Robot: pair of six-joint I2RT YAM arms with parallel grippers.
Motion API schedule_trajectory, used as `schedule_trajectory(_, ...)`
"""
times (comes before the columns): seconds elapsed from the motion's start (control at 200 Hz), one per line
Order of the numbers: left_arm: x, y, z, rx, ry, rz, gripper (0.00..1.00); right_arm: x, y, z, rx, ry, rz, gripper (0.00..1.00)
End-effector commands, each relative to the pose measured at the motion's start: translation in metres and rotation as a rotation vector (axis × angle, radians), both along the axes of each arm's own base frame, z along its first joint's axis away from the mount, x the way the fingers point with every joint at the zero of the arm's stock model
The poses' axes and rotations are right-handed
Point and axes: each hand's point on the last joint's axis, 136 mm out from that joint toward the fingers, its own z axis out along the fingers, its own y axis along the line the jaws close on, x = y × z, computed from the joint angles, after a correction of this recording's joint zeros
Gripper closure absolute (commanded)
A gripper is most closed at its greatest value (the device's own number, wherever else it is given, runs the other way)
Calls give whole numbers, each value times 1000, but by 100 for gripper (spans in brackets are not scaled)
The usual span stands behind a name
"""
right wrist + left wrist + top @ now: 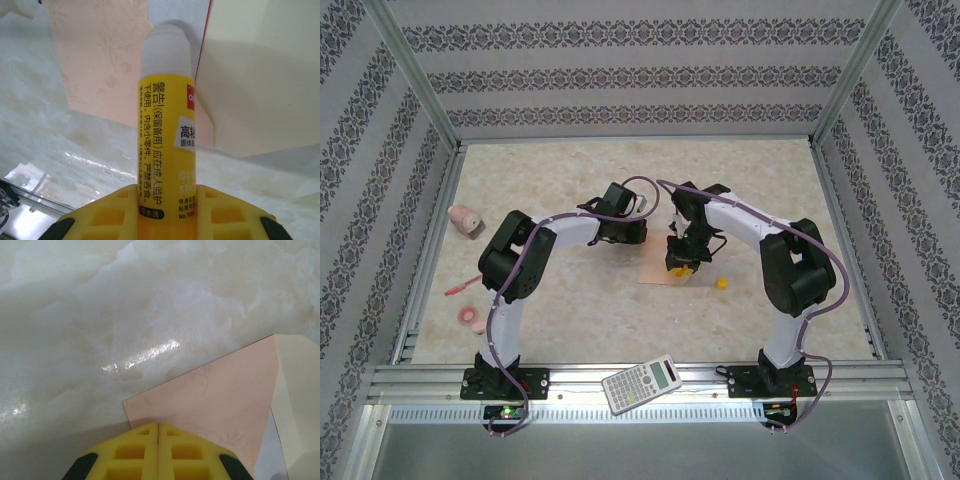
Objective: Place the letter into the envelope and seal it
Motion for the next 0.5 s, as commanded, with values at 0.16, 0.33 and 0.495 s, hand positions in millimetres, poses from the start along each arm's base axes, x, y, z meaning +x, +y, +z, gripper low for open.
schedule_trajectory(0.16, -6, -4, 17, -17, -20, -15, 100, -7, 5, -1, 12, 41, 24, 98)
schedule_trajectory(0.33, -6, -5, 16, -20, -17, -14, 100, 2, 9, -4, 17, 37, 28, 98)
schedule_trajectory(0.495, -7, -4, 15, -21, -15, -13, 100, 11, 11, -7, 18, 35, 27, 99)
